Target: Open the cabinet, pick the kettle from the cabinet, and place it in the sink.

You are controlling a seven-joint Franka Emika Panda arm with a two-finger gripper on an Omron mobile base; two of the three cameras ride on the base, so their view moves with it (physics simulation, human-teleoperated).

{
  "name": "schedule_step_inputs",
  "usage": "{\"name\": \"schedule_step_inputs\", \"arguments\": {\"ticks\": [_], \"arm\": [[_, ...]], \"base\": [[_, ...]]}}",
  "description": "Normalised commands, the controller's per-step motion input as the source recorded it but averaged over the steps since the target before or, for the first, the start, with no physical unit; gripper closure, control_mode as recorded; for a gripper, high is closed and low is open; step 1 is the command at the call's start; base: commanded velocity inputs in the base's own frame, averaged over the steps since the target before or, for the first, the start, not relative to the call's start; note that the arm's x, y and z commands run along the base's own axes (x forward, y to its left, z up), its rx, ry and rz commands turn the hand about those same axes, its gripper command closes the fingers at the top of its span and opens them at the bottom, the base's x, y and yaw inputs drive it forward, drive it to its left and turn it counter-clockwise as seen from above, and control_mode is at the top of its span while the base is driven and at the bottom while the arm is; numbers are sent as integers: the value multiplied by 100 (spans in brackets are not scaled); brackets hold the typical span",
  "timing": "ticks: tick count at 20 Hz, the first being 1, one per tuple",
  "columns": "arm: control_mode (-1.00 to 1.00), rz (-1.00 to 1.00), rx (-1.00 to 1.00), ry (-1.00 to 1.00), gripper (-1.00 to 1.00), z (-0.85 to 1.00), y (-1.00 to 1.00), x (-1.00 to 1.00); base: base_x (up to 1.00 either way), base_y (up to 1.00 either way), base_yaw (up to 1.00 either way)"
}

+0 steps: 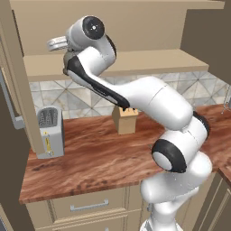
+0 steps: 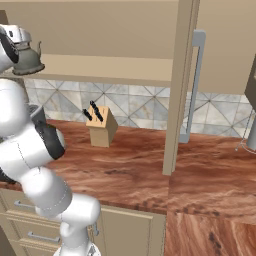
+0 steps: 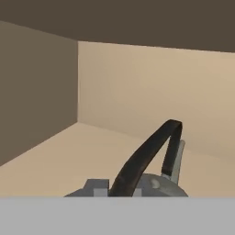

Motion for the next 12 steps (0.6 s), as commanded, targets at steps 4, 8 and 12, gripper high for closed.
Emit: {"name": "schedule_step_inputs", "arguments": {"ticks": [4, 8, 12], "arm": [[-100, -2, 3, -7, 100, 0, 0, -99], [-100, -3, 4, -9, 100, 0, -7, -100], [-100, -3, 13, -10, 100, 0, -44, -100]], "base": [[0, 0, 0], [0, 0, 0], [0, 0, 0]]}}
